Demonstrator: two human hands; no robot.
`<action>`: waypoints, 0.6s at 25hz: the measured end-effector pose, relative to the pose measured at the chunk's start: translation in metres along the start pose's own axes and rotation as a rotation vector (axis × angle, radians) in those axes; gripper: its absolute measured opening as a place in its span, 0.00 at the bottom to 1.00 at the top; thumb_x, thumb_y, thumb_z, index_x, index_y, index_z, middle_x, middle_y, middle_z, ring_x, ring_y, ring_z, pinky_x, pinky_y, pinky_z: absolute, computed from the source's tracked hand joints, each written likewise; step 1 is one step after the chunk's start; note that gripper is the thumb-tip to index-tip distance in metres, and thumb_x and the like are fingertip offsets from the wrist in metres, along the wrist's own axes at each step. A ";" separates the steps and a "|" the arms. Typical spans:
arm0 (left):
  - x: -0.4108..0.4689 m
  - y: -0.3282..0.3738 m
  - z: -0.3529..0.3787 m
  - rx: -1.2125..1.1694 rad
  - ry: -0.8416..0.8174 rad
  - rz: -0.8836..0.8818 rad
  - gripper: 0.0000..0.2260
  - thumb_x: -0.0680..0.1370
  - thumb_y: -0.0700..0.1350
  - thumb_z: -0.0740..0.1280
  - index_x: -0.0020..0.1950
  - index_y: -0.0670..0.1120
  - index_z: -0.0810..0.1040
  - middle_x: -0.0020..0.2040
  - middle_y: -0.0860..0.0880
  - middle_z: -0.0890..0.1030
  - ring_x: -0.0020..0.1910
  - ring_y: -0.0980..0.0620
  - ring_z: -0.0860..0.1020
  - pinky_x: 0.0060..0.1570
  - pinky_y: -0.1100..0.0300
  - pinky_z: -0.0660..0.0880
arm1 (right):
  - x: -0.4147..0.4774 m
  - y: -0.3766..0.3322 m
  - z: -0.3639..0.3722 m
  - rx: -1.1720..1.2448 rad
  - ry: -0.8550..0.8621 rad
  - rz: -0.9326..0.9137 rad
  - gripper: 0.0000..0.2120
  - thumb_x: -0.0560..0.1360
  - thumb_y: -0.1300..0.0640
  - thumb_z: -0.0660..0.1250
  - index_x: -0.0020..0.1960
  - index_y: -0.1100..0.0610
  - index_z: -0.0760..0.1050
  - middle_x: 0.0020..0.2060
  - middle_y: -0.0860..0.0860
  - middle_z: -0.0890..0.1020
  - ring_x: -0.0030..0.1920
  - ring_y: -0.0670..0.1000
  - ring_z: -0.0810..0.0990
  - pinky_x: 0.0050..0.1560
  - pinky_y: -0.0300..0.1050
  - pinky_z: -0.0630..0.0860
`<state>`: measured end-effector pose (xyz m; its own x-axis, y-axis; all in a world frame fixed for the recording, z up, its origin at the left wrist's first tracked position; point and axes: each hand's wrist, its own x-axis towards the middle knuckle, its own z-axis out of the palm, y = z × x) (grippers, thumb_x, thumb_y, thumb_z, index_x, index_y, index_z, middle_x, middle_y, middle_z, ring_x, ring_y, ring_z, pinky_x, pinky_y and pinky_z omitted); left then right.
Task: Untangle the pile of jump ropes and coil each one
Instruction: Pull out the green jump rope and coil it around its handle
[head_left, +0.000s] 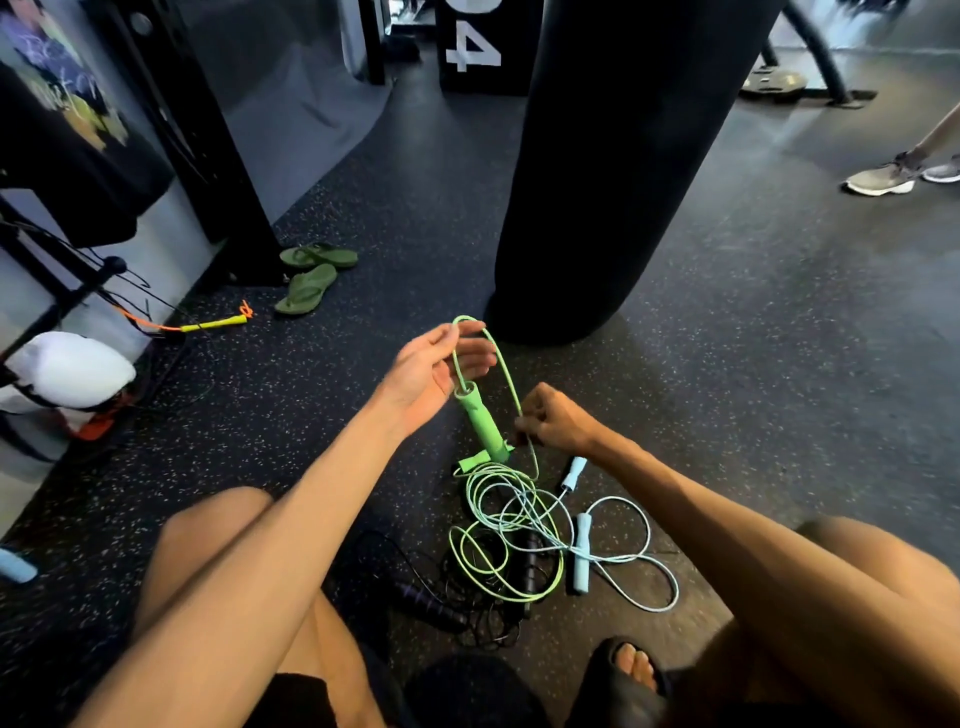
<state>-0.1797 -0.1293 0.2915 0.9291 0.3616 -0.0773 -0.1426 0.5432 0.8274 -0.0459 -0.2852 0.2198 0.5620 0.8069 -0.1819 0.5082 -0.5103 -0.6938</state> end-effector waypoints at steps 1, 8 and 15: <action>0.003 0.002 -0.001 -0.057 0.004 0.034 0.12 0.84 0.39 0.53 0.56 0.36 0.75 0.47 0.39 0.84 0.46 0.44 0.84 0.49 0.54 0.81 | -0.001 0.002 0.003 -0.019 -0.067 -0.013 0.09 0.76 0.61 0.69 0.50 0.67 0.74 0.27 0.41 0.81 0.31 0.39 0.79 0.36 0.35 0.72; 0.014 0.003 -0.021 0.029 0.164 0.223 0.11 0.83 0.37 0.57 0.58 0.31 0.74 0.58 0.31 0.79 0.59 0.37 0.80 0.60 0.47 0.77 | -0.020 -0.022 0.012 -0.083 0.005 -0.206 0.05 0.76 0.61 0.69 0.45 0.55 0.73 0.37 0.49 0.83 0.36 0.48 0.81 0.40 0.45 0.78; 0.009 -0.012 -0.020 0.603 0.183 0.184 0.10 0.82 0.38 0.61 0.56 0.34 0.79 0.46 0.36 0.84 0.43 0.45 0.85 0.45 0.57 0.82 | -0.020 -0.053 -0.005 -0.144 0.217 -0.581 0.04 0.80 0.60 0.60 0.49 0.56 0.74 0.40 0.46 0.75 0.39 0.46 0.73 0.42 0.42 0.70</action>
<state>-0.1764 -0.1172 0.2695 0.8272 0.5601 0.0459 -0.0278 -0.0408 0.9988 -0.0813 -0.2759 0.2640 0.2800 0.8931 0.3521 0.8441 -0.0543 -0.5335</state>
